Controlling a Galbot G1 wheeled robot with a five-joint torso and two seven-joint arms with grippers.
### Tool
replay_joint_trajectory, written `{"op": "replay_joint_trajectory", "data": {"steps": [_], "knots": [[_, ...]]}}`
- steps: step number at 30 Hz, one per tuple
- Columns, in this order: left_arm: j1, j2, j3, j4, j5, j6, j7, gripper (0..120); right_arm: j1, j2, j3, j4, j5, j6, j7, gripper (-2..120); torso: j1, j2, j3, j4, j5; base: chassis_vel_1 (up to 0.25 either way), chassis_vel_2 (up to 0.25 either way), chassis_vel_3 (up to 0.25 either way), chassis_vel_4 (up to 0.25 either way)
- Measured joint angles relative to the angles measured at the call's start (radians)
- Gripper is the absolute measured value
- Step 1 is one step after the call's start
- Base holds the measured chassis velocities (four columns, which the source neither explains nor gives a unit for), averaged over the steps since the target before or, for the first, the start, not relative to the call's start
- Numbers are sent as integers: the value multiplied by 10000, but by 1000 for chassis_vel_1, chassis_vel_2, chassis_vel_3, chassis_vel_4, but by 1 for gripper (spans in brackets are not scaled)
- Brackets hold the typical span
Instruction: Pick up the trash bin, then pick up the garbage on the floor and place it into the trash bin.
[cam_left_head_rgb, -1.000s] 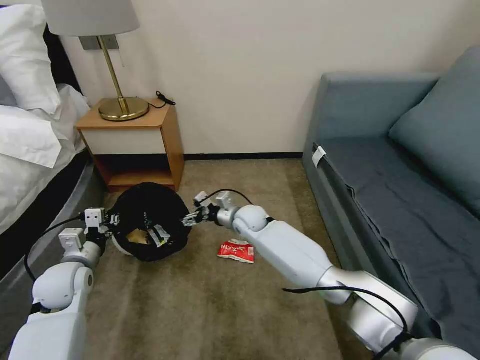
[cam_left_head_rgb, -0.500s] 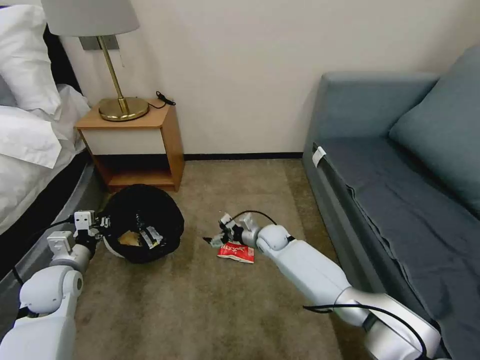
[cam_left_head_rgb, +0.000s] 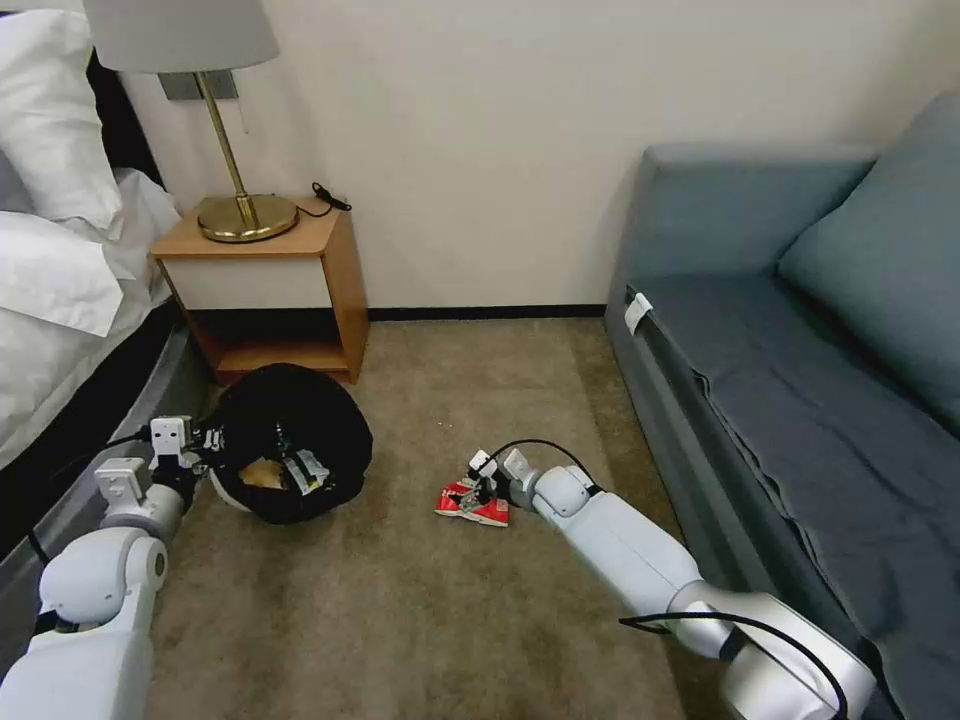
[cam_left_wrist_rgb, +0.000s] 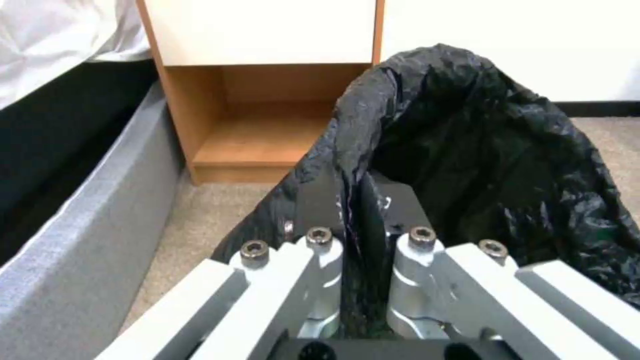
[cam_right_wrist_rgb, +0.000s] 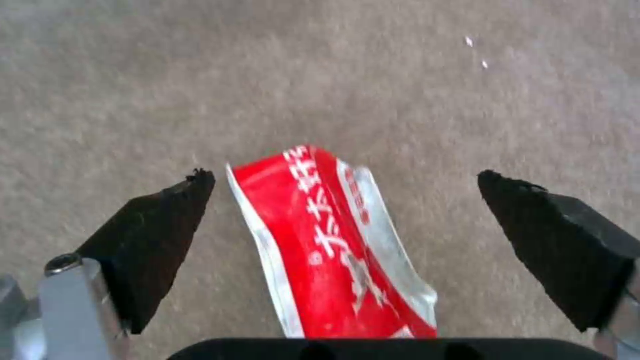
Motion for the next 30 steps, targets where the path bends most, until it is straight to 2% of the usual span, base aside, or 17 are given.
{"op": "replay_joint_trajectory", "data": {"steps": [14,19,23,24,30], "knots": [[116,-10,-55,-182,-37,6,13,4,-227,198,240,-279,-526,-838,-72,100,0,0,0,0,-1,0,0,0,0],[138,-36,-55,-204,-38,7,18,4,-294,237,368,-333,-819,-937,-287,94,0,-1,0,0,-1,0,0,0,0],[120,-54,-41,-205,-38,7,20,4,-303,253,465,-458,-1011,-993,-422,73,0,0,0,0,-1,0,0,0,0],[120,-54,-41,-205,-38,7,20,4,-303,253,465,-458,-1011,-993,-422,73,0,0,0,0,-1,0,0,0,0],[73,-68,-25,-204,-38,6,20,4,-285,285,567,-714,-1173,-967,-497,51,0,0,0,0,-1,0,0,0,0]]}}
